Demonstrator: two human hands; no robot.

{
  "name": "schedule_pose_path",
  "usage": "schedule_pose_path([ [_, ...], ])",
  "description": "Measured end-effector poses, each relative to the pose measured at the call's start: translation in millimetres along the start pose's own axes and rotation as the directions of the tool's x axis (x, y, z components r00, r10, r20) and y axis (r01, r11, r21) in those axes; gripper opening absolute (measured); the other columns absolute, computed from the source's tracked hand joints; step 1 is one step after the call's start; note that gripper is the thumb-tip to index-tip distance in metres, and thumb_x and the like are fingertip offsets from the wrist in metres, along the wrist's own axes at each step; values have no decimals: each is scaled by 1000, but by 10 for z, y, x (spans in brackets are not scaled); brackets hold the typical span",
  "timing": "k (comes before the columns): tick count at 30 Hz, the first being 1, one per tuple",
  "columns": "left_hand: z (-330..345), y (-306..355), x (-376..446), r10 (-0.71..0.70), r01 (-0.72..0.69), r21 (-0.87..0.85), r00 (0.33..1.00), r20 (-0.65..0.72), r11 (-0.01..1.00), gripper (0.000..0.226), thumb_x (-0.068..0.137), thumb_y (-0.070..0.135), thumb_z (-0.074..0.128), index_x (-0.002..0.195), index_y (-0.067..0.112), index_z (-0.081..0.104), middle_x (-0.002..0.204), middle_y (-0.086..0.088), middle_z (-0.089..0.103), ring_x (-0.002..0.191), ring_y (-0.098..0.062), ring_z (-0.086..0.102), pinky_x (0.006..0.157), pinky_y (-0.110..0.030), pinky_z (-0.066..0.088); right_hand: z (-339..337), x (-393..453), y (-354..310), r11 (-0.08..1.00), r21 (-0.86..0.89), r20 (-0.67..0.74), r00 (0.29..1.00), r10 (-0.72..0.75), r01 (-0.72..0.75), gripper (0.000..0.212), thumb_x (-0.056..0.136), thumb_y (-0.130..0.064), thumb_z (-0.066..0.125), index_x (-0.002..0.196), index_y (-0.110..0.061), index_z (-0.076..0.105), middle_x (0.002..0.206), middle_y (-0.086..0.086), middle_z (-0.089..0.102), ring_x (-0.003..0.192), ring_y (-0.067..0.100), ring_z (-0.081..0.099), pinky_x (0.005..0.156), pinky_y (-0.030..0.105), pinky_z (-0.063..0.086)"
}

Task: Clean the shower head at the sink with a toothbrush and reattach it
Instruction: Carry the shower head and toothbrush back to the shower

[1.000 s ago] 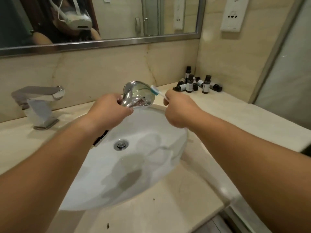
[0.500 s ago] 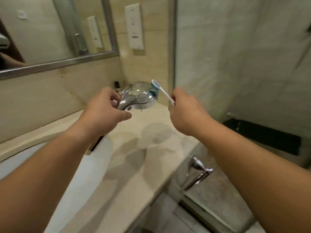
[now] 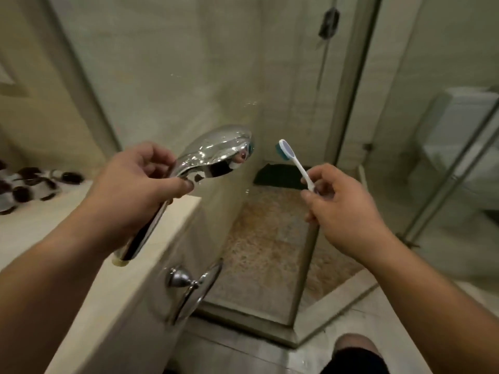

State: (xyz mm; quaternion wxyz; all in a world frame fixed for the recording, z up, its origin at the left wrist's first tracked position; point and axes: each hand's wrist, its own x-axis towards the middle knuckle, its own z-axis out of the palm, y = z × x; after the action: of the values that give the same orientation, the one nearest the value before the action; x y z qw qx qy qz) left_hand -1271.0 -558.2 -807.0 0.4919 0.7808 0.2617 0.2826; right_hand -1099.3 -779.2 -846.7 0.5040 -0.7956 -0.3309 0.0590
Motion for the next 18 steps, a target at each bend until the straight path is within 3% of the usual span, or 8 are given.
schedule_pose_path([
  [2,134,59,48,4,-3,-18,999,42,1000,38,55,18,80,89,18,64,63,3,69,53,-11,60,55,-24,47,-128,19,82,999,34,-17,1000,7,-6,17,93,-15,60,96,-31,60,88,6,59,73,23,65,53,20,52],
  [5,261,137,125,9,-6,-29,995,103,1000,51,43,28,85,90,19,65,66,1,70,57,-13,62,62,-28,49,-266,92,102,999,43,-22,1000,17,-16,17,93,-13,60,96,-30,60,86,9,59,72,26,64,53,17,50],
  [10,339,344,218,-41,45,-18,982,185,999,54,43,38,83,91,19,68,78,-9,69,69,-20,61,71,-34,48,-468,143,-24,994,53,-4,995,98,-98,17,92,-14,60,93,-31,61,81,11,60,67,23,66,62,44,58],
  [14,344,631,293,-85,89,-3,965,249,996,46,50,24,86,91,19,66,80,-11,69,72,-21,61,68,-30,49,-755,94,-274,976,77,-16,979,204,-202,18,93,-13,60,96,-30,62,81,10,61,70,22,65,64,39,59],
  [18,412,1008,330,-115,117,8,948,296,993,42,62,5,88,93,18,63,88,-22,64,77,-24,58,68,-29,47,-1159,38,-445,940,80,-62,939,337,-332,18,93,-12,60,92,-30,61,75,4,56,67,20,63,66,50,58],
])
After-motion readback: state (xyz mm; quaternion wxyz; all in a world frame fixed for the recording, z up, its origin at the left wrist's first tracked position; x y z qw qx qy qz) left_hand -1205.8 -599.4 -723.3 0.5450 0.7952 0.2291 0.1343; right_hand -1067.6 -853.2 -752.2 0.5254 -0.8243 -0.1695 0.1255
